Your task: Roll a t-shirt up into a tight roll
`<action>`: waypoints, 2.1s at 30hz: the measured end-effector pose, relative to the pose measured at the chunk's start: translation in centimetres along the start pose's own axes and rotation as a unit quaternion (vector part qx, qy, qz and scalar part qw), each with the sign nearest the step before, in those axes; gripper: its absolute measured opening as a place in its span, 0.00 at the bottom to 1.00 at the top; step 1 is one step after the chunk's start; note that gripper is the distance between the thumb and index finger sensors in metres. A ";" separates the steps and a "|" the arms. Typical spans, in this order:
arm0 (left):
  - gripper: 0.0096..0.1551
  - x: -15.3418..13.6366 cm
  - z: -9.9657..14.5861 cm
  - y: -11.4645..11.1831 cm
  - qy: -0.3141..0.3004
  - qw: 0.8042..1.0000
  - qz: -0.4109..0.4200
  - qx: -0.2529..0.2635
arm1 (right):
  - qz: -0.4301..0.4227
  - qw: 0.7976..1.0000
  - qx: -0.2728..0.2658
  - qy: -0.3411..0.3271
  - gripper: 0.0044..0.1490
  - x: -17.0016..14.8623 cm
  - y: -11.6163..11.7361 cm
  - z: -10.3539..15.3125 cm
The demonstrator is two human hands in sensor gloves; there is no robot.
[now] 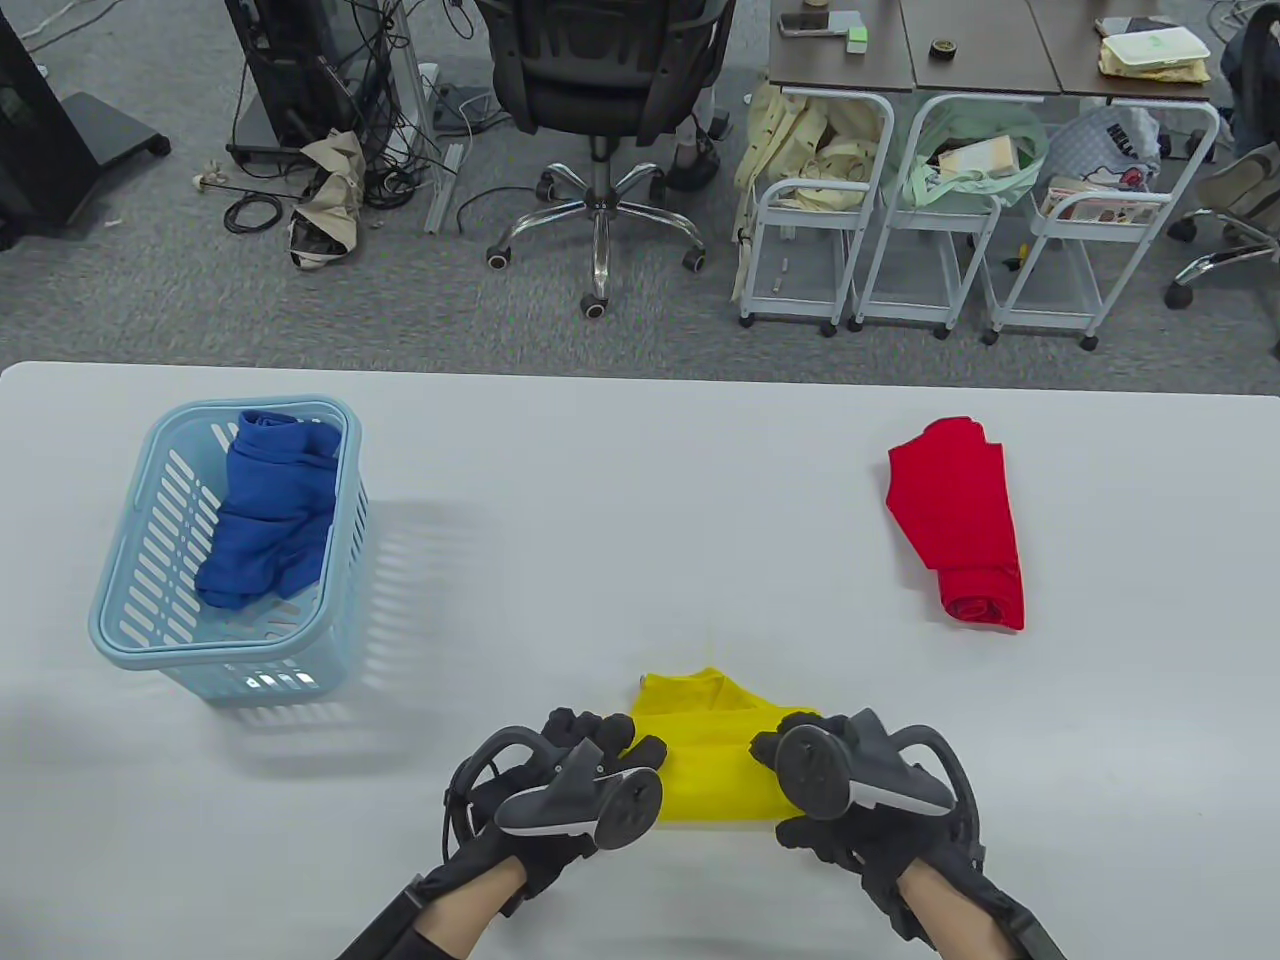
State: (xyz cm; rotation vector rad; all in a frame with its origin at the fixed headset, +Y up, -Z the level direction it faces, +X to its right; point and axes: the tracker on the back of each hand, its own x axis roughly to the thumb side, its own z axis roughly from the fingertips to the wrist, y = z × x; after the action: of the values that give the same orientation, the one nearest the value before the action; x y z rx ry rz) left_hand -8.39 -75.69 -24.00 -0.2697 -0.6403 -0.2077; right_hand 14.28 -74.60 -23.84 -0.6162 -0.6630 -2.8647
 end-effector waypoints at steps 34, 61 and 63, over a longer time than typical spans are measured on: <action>0.43 -1.2 -1.2 -1.6 -0.014 0.989 0.119 -0.088 | -0.049 0.997 0.060 -0.030 0.55 0.3 1.5 -1.4; 0.37 -9.7 2.7 0.4 0.163 0.977 0.133 0.031 | -0.146 0.958 -0.075 0.237 0.46 -10.3 -1.1 2.1; 0.37 -9.7 2.7 0.5 0.162 0.977 0.137 0.034 | -0.152 0.973 -0.061 0.165 0.43 -9.5 -1.2 2.1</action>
State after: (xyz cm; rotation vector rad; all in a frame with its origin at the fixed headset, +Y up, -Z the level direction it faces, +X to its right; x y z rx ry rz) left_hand -17.40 -73.30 -27.95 -0.2475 -0.2814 0.0366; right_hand 23.39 -72.23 -26.57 -0.0417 -0.5712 -3.1981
